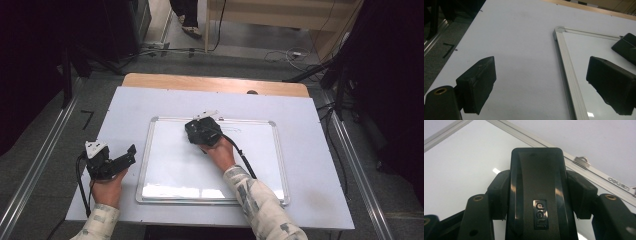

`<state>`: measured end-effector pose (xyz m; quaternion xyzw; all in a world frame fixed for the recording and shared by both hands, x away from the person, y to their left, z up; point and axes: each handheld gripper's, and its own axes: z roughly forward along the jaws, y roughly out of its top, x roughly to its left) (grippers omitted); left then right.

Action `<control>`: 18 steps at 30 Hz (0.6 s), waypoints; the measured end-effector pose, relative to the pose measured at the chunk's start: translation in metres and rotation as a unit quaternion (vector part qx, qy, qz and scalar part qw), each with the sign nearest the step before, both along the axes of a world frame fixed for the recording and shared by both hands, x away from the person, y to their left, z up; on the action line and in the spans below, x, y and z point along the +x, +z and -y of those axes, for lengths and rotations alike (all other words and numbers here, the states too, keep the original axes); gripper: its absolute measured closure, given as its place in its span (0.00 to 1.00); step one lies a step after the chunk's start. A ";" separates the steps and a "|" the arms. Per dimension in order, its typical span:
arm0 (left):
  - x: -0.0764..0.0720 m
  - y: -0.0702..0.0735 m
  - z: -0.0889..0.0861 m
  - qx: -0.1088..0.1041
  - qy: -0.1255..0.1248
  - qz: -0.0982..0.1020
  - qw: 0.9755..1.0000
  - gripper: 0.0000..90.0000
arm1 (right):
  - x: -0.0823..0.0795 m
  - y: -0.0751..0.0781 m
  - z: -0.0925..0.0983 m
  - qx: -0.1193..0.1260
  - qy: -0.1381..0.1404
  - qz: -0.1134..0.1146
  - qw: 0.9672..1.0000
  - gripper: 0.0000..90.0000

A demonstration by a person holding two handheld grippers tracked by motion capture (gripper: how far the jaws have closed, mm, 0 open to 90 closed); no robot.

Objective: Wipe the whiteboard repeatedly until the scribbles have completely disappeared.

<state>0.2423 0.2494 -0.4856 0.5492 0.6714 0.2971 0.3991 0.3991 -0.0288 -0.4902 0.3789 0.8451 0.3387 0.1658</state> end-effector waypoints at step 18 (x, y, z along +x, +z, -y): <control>-0.001 -0.001 -0.001 0.002 0.001 -0.001 1.000 0.11 | 0.003 0.000 0.028 -0.004 -0.024 -0.001 1.000 0.44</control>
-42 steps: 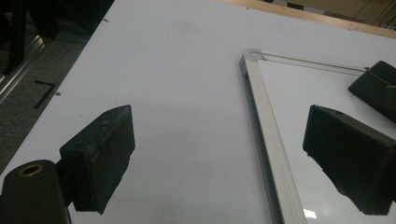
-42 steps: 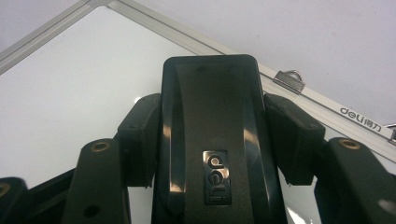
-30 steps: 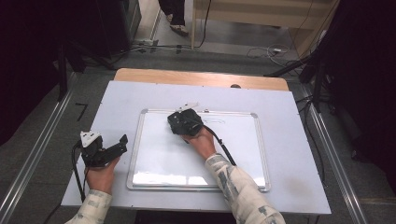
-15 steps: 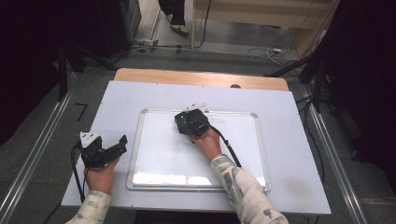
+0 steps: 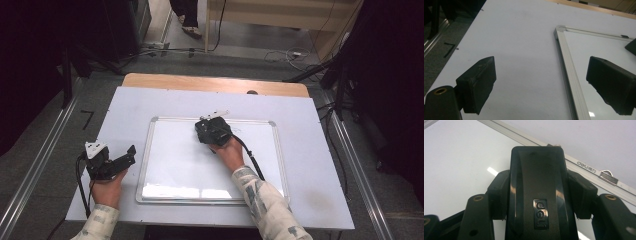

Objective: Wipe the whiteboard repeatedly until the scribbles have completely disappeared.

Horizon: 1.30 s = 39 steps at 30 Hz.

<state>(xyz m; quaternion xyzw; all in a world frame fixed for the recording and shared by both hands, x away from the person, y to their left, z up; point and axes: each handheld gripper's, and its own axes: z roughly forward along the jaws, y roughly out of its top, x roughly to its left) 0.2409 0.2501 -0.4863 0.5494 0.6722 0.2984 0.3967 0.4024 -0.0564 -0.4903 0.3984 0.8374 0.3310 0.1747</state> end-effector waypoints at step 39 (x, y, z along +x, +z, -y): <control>0.001 -0.001 0.001 0.003 -0.001 -0.003 1.000 0.11 | 0.003 0.000 0.063 0.004 -0.051 -0.003 0.999 0.44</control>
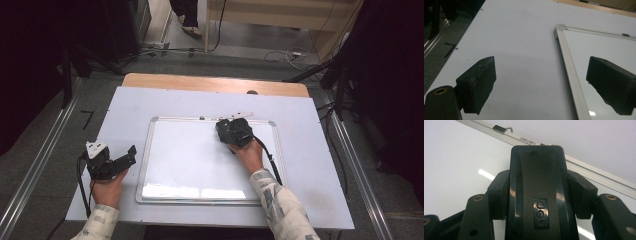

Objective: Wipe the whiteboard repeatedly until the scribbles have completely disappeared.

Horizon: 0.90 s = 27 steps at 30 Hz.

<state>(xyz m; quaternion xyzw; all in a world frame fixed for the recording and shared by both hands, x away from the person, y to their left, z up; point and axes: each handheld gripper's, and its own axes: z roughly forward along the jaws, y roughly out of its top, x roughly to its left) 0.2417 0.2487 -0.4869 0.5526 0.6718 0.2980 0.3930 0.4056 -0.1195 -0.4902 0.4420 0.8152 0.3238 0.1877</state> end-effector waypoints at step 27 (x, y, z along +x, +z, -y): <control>-0.001 0.000 0.000 0.001 0.002 0.001 1.000 0.11 | 0.002 0.001 0.044 -0.002 -0.041 -0.003 0.999 0.44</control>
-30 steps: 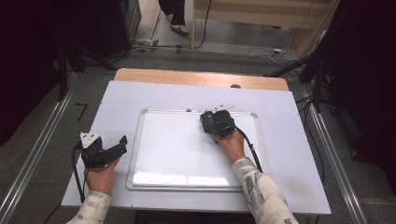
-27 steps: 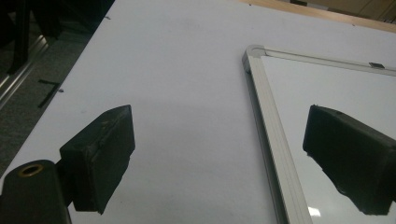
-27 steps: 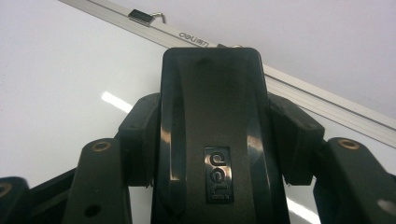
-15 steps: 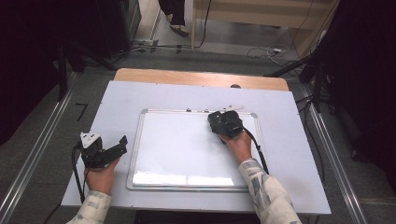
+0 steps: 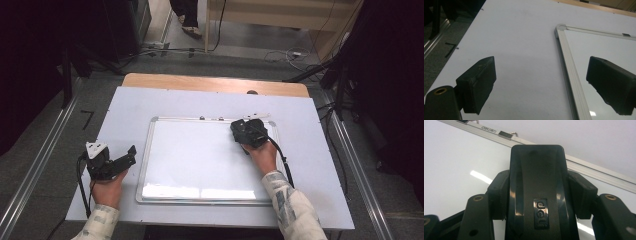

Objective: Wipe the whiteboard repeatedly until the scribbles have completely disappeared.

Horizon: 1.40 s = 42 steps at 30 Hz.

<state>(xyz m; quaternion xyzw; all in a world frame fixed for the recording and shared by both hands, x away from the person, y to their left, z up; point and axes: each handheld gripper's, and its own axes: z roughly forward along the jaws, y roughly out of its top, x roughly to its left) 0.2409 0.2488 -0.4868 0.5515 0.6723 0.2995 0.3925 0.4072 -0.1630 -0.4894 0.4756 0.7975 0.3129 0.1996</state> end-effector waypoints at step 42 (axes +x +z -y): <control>0.002 -0.001 0.000 -0.001 0.001 -0.001 1.000 0.11 | 0.000 -0.002 0.026 0.002 -0.020 -0.010 1.000 0.41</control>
